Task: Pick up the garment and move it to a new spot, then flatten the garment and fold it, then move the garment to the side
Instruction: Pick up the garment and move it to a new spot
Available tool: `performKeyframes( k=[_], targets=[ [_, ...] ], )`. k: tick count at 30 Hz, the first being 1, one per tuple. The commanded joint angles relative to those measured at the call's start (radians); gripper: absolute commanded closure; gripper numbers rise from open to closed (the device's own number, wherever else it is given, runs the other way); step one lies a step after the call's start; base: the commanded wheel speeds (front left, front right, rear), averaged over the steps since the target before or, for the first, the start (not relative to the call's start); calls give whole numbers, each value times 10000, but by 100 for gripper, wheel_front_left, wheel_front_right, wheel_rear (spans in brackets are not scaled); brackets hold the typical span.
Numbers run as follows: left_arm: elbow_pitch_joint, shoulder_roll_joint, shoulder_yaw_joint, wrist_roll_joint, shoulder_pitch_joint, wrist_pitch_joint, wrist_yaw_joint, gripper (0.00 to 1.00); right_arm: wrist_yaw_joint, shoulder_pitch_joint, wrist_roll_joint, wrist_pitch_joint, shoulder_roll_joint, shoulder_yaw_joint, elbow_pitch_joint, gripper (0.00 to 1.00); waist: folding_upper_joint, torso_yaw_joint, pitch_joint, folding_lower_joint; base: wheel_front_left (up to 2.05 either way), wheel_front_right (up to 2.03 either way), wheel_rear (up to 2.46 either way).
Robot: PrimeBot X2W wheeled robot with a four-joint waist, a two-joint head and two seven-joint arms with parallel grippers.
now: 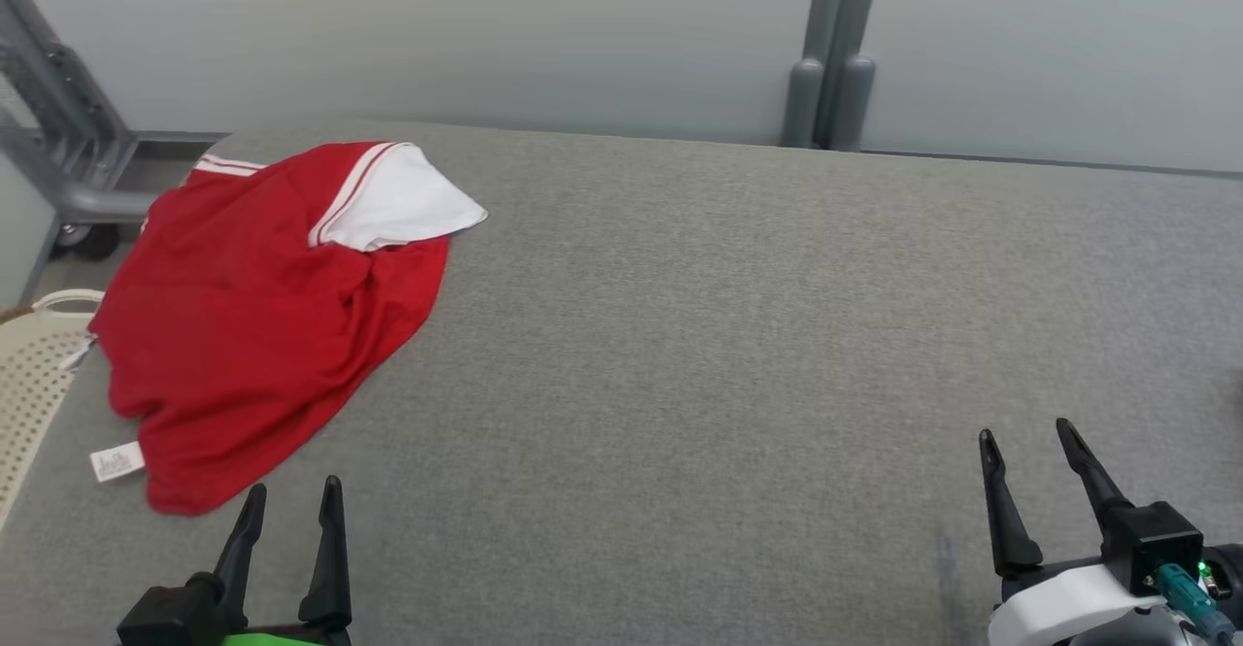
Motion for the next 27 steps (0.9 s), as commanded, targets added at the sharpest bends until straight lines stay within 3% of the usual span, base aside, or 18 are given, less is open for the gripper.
performKeyframes(
  k=[1,8,13,20,27],
  targets=[
    [-35,10,81,36,70,-33,-22,0,-14,56,54,-42,11,110,-14,0,22,1310,-59,0,0,0,0],
    [-20,154,491,-50,629,-31,-21,0,-14,-362,92,-39,130,924,274,0,22,3364,-221,0,0,0,0],
    [-308,-68,992,-129,912,-31,78,0,-14,-808,135,-37,69,1609,528,0,22,3474,-58,0,0,0,0],
    [-447,-291,1030,-125,676,-31,36,0,-14,-827,191,-38,-112,1639,397,0,22,3503,346,0,0,0,0],
    [-35,-396,570,-591,-738,-31,-8,0,-14,-1063,-192,-36,-612,1469,-81,0,22,3427,1919,0,0,0,0]
  ],
)
